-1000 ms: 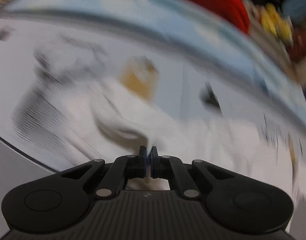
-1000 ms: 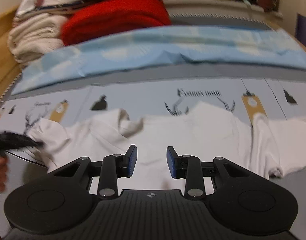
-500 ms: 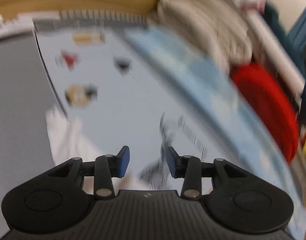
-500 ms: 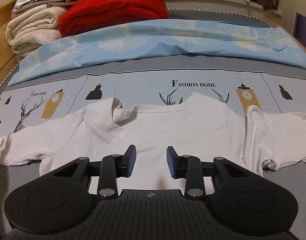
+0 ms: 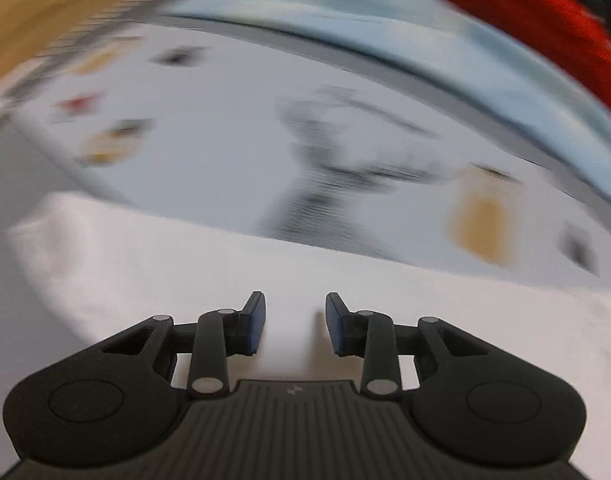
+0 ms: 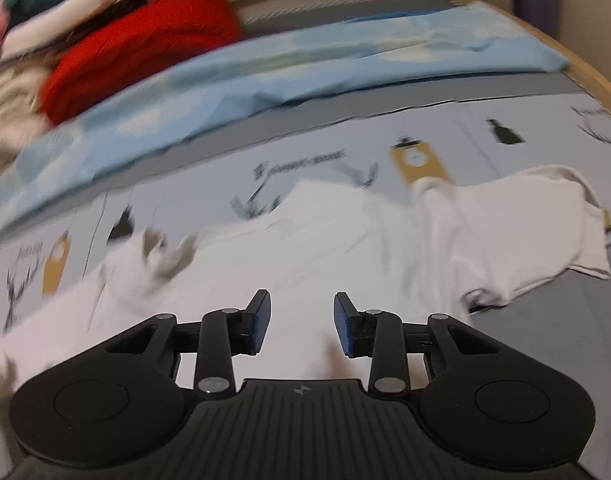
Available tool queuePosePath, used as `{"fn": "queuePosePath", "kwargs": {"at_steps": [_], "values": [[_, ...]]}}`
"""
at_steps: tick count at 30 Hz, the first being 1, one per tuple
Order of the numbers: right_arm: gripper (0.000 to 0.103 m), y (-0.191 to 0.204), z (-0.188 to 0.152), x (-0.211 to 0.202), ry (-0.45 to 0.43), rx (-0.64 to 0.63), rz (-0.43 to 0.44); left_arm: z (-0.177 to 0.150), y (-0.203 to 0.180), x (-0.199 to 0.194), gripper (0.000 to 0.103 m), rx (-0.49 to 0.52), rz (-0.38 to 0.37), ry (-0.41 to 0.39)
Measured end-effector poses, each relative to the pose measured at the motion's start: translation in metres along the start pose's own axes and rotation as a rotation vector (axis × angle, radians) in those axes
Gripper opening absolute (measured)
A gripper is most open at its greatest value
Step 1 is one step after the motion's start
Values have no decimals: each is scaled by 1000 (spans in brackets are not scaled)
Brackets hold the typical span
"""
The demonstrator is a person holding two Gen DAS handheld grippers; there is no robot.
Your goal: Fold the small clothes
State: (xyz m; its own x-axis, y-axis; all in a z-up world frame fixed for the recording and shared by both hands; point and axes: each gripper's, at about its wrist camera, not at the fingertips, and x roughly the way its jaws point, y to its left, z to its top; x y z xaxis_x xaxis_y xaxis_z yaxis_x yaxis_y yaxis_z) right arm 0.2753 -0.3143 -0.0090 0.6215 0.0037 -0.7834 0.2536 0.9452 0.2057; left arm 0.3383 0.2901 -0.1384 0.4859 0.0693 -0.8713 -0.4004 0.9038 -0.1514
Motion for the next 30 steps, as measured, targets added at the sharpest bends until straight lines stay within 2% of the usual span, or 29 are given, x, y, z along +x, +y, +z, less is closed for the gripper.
{"fn": "queuePosePath", "kwargs": {"at_steps": [1,2,3,4,6,7,8,11,15,17,19,23,25,27,30], "values": [[36,-11,4,-4,-28,39,1,-5,-9,4,42,36,-60,37],[36,-24,10,-10,-64,79,3,-11,-14,12,42,62,-81,82],[36,-41,17,-17,-109,119,-1,-14,-14,21,42,73,-54,118],[36,-54,22,-24,-145,148,-7,-21,-10,33,43,79,23,152],[35,-92,33,-41,-243,215,-31,-26,-6,33,52,101,84,92],[30,-111,36,-49,-286,249,-53,-26,-6,31,56,113,125,85],[20,-131,38,-55,-321,288,-75,-26,-7,31,57,125,163,76],[16,-198,35,-66,-375,450,-130,-20,-7,30,56,121,196,75],[18,-267,21,-54,-327,623,-147,-10,-18,28,56,99,190,99],[19,-291,12,-34,-254,699,-116,-3,-27,20,56,73,181,106],[19,-306,5,-14,-198,750,-82,8,-39,9,56,49,141,79],[24,-315,-2,28,-99,816,-102,11,-67,-56,57,14,-23,-35],[24,-318,-3,42,-66,836,-138,6,-84,-83,57,50,-79,-102],[24,-316,-5,50,-68,830,-166,1,-104,-92,57,123,-72,-138],[24,-301,10,56,-72,739,-220,-3,-122,-81,57,161,-46,-108]]}}
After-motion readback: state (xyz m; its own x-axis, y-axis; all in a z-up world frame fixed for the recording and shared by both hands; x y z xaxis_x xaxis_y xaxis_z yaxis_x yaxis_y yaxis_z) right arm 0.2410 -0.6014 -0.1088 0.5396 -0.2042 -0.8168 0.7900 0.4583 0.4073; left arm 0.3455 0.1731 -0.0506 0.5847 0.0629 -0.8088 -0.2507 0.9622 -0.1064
